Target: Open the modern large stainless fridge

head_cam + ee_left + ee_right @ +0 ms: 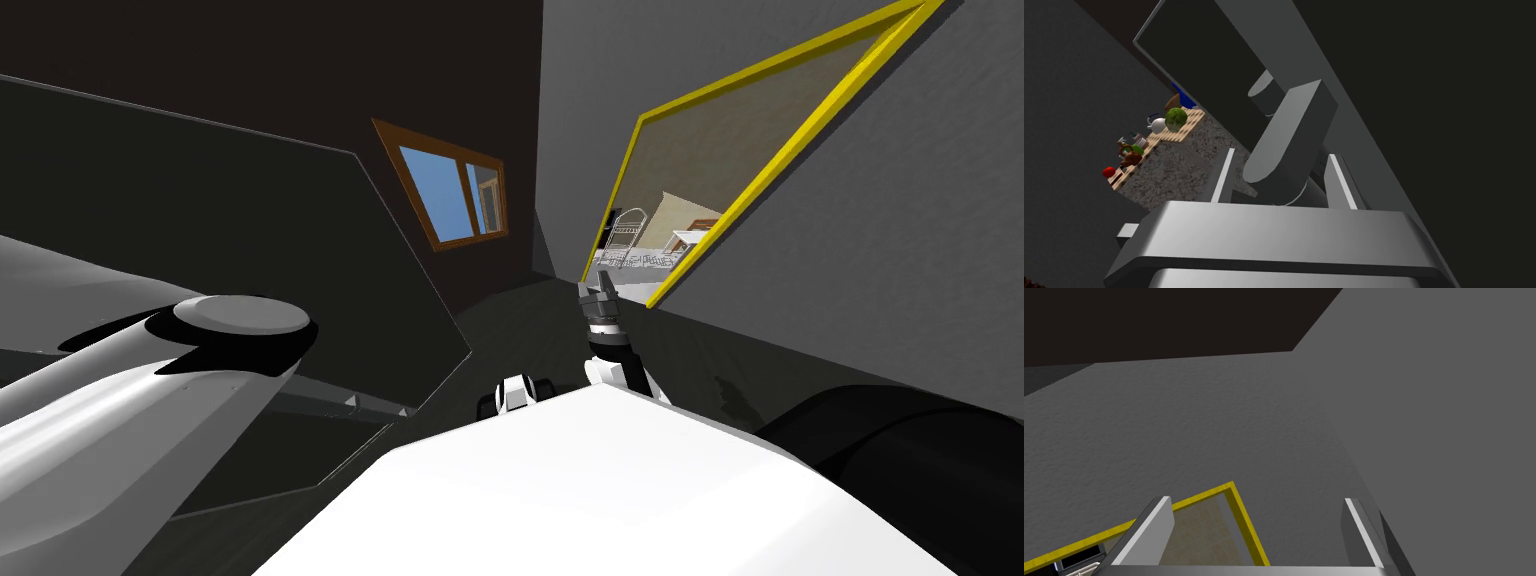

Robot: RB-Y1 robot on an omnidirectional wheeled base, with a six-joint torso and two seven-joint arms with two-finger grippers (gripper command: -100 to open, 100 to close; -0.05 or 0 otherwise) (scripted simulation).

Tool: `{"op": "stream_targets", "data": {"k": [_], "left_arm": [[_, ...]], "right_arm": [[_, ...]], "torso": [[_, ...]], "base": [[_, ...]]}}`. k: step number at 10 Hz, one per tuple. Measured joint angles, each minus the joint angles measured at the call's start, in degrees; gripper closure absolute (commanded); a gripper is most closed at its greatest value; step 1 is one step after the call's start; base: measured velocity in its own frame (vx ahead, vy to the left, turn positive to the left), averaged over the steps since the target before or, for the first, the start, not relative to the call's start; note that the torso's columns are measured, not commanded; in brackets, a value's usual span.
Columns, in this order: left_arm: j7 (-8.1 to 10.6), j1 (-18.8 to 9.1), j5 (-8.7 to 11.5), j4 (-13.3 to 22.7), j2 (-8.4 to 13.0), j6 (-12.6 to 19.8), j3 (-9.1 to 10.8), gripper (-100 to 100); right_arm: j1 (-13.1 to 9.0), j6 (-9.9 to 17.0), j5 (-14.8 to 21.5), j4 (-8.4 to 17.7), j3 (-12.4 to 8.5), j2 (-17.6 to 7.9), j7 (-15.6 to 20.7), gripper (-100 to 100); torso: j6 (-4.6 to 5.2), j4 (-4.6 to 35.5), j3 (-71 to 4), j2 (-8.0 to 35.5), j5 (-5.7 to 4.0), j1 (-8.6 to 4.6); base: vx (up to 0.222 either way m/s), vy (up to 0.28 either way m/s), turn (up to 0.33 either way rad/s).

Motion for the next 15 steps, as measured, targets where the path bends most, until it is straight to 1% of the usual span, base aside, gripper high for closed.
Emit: {"op": "stream_targets", "data": {"k": [1,2,4,5,6,7,9,10,11,12,13,14,15], "left_arm": [[0.23,0.5,-1.2,-0.7,0.3,0.4,0.28,100],[1.00,0.7,-2.6,-0.3,1.0,0.5,0.33,100],[1.14,1.8,-4.6,-2.2,1.9,1.0,0.98,100],[1.68,1.7,-6.2,-2.3,2.3,1.4,0.77,100],[1.85,1.8,-6.5,-2.3,2.3,1.8,0.91,100],[1.84,2.6,-7.8,-3.7,2.4,2.3,1.05,100],[2.12,3.6,-9.7,-4.9,2.9,2.9,1.50,100],[2.80,3.8,-11.0,-4.6,3.7,3.0,1.55,100],[3.55,4.1,-12.7,-4.9,3.9,3.4,1.26,100],[3.82,4.5,-14.1,-5.7,4.4,3.8,1.28,100],[3.64,5.4,-15.2,-7.2,4.6,4.3,1.69,100],[4.50,5.4,-16.9,-6.6,5.3,4.6,1.47,100],[4.96,6.4,-18.0,-7.3,5.7,4.7,1.97,100]], "right_arm": [[0.0,0.0,0.0,0.0,0.0,0.0,0.0,0],[0.0,0.0,0.0,0.0,0.0,0.0,0.0,0],[0.0,0.0,0.0,0.0,0.0,0.0,0.0,0],[0.0,0.0,0.0,0.0,0.0,0.0,0.0,0],[0.0,0.0,0.0,0.0,0.0,0.0,0.0,0],[0.0,0.0,0.0,0.0,0.0,0.0,0.0,0],[0.0,0.0,0.0,0.0,0.0,0.0,0.0,0],[0.0,0.0,0.0,0.0,0.0,0.0,0.0,0],[0.0,0.0,0.0,0.0,0.0,0.0,0.0,0],[0.0,0.0,0.0,0.0,0.0,0.0,0.0,0],[0.0,0.0,0.0,0.0,0.0,0.0,0.0,0],[0.0,0.0,0.0,0.0,0.0,0.0,0.0,0],[0.0,0.0,0.0,0.0,0.0,0.0,0.0,0]], "torso": [[0.00,0.0,0.0,0.0,0.01,0.11],[-0.01,0.0,0.0,0.0,-0.03,0.21],[-0.12,0.1,0.0,0.1,0.04,0.11],[-0.06,0.1,0.1,0.1,-0.03,0.08],[0.11,0.1,0.0,0.2,-0.14,0.47],[-0.19,0.1,0.0,0.0,0.07,0.20],[-0.05,0.0,-0.1,0.0,0.08,0.34],[-0.03,0.0,-0.1,-0.1,0.09,0.27],[0.01,-0.1,-0.1,-0.2,0.05,0.16],[0.04,-0.1,-0.1,-0.2,0.05,0.06],[0.04,-0.1,-0.1,-0.1,0.06,0.12],[0.08,-0.1,-0.1,-0.1,0.01,0.11],[0.00,0.0,-0.1,0.0,0.04,0.22]], "base": [[0.048,-0.237,0.061],[0.068,-0.251,0.055],[0.073,-0.278,0.072],[0.021,-0.139,0.048],[0.082,-0.183,0.016],[0.126,-0.208,0.067],[0.120,-0.187,0.050],[0.150,-0.205,0.062],[0.153,-0.227,0.053],[0.134,-0.217,0.052],[0.126,-0.242,0.045],[0.111,-0.215,0.042],[0.106,-0.184,0.039]]}}
